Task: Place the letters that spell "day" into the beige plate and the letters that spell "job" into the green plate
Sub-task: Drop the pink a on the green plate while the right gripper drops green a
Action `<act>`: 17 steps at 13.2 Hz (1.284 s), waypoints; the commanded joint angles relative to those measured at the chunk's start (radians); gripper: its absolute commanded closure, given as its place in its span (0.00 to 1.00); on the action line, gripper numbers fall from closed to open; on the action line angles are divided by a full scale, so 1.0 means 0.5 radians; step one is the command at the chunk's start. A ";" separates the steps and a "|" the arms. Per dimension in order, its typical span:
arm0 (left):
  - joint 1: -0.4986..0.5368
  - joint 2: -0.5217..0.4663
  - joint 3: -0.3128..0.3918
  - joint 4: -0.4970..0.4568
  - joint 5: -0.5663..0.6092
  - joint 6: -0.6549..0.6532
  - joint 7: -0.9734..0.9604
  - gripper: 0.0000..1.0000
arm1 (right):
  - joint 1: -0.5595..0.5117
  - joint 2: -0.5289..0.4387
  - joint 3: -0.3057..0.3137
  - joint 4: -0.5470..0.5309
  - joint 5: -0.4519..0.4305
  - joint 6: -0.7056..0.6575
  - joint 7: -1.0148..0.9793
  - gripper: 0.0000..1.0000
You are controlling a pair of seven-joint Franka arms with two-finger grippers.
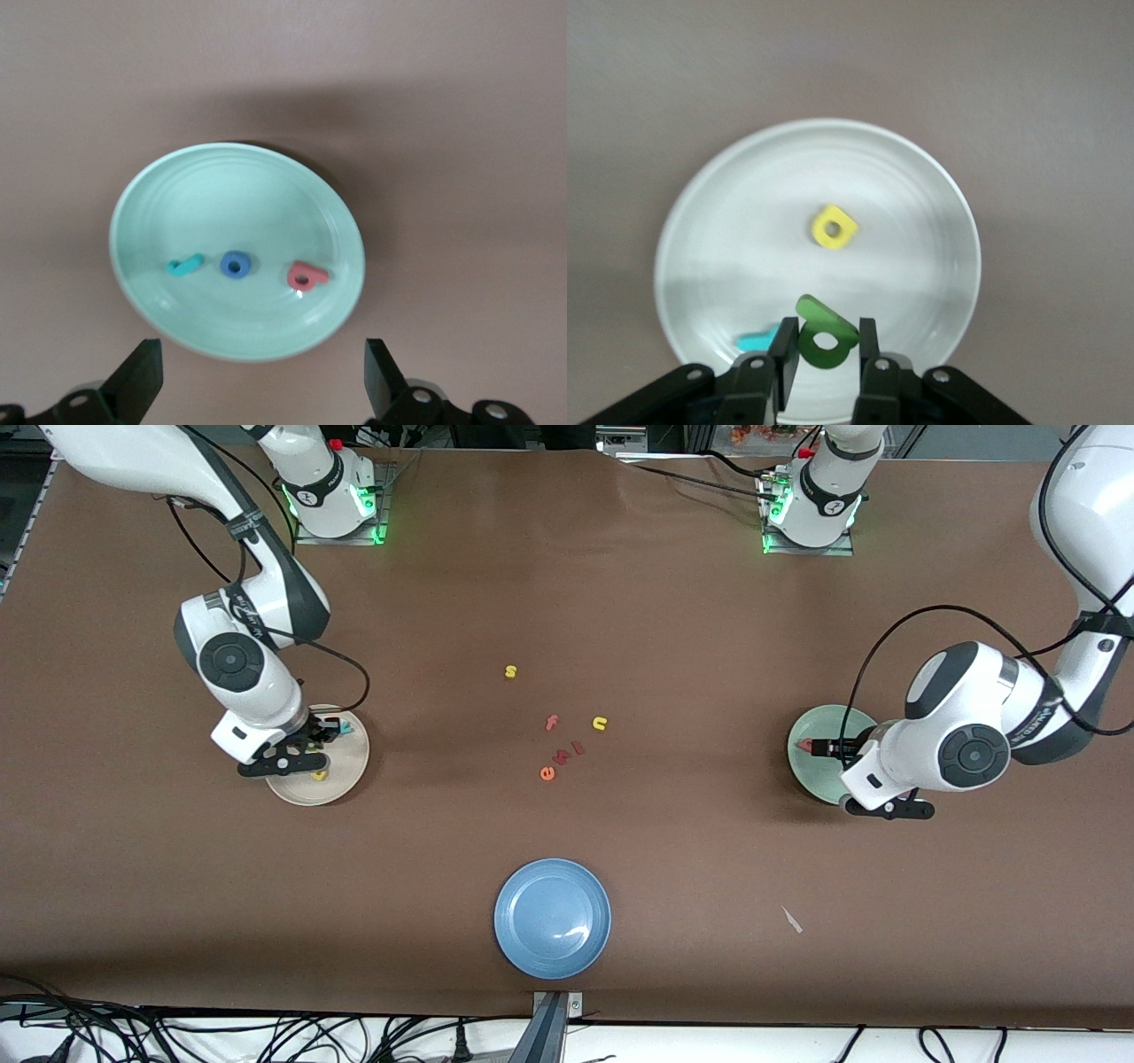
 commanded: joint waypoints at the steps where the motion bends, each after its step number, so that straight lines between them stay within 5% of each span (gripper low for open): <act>1: -0.242 -0.020 0.042 0.345 -0.081 -0.308 0.040 0.00 | -0.008 -0.061 -0.043 -0.129 0.037 0.045 -0.046 0.17; 2: -0.316 -0.010 0.057 0.476 -0.114 -0.367 0.040 0.00 | -0.014 -0.061 -0.044 -0.138 0.037 0.052 -0.046 0.01; 6: -0.644 0.020 0.308 0.906 -0.155 -0.548 0.040 0.00 | -0.014 -0.079 -0.044 -0.123 0.101 0.049 -0.046 0.01; 14: -0.614 -0.025 0.471 1.030 -0.252 -0.658 0.330 0.00 | -0.014 -0.331 -0.034 0.024 0.559 -0.202 -0.055 0.00; 17: -0.786 -0.102 0.927 1.153 -0.622 -0.659 0.405 0.00 | -0.011 -0.453 -0.025 0.116 0.724 -0.435 -0.113 0.00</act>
